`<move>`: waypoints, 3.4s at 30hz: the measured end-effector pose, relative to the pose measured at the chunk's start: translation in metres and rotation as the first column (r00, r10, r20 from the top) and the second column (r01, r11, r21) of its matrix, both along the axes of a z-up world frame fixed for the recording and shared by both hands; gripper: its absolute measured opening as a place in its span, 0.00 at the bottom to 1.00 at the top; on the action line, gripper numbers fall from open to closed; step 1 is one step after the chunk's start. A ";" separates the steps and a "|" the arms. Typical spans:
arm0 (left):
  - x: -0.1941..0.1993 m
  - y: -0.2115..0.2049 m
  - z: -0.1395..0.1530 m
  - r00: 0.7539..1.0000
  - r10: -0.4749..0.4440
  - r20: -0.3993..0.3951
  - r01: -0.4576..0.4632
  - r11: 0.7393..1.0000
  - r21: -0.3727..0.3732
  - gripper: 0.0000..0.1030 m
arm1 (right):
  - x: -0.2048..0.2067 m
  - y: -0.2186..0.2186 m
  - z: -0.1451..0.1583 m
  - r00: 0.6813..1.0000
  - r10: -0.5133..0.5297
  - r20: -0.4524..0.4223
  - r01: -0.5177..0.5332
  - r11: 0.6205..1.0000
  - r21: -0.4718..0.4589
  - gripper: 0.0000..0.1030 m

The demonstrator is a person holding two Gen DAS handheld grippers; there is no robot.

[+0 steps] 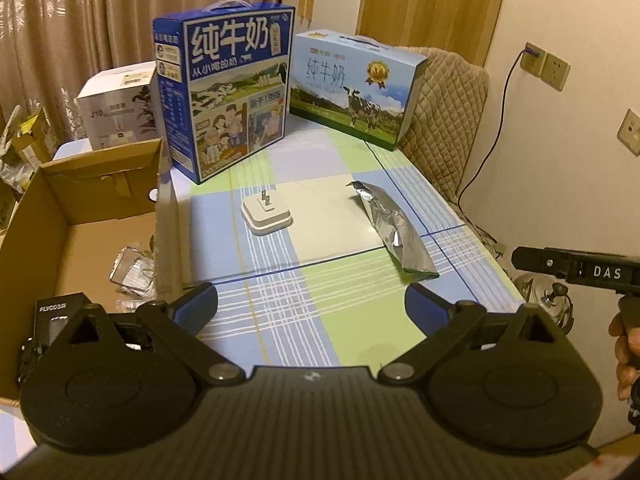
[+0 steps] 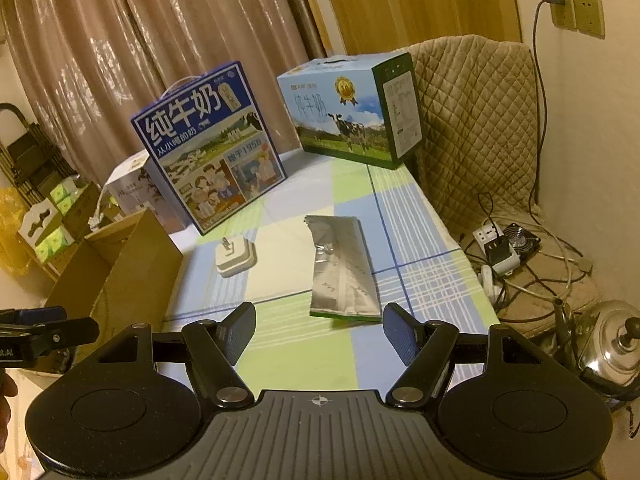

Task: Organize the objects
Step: 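Move the left tool to the white plug adapter while the right tool moves to the silver foil bag, then grasp the white plug adapter with the left tool while the right tool grasps the silver foil bag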

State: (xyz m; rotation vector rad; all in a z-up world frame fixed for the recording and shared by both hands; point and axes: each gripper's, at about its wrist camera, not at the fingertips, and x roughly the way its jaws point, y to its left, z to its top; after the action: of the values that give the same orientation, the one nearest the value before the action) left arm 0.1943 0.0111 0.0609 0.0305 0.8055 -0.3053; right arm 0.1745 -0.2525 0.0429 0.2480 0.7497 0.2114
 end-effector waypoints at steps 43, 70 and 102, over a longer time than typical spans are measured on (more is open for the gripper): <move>0.161 -0.043 -0.059 0.976 -0.202 -0.084 0.215 0.951 0.221 0.96 | 0.167 0.040 -0.076 0.973 0.195 -0.127 -0.219 0.951 -0.219 0.66; 0.252 -0.041 -0.108 0.969 -0.138 -0.204 0.181 0.961 0.209 0.99 | 0.232 0.054 -0.145 0.957 0.183 -0.227 -0.244 0.929 -0.278 0.56; 0.284 -0.029 -0.156 0.945 0.168 -0.281 -0.146 0.984 0.099 0.64 | 0.217 0.052 -0.142 0.963 0.202 -0.180 -0.251 0.915 -0.316 0.37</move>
State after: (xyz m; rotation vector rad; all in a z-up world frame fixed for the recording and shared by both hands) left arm 0.4783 -0.0183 -0.0949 -0.0066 1.1038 -0.1278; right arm 0.3910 -0.2010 -0.0992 -0.1530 0.9450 0.2835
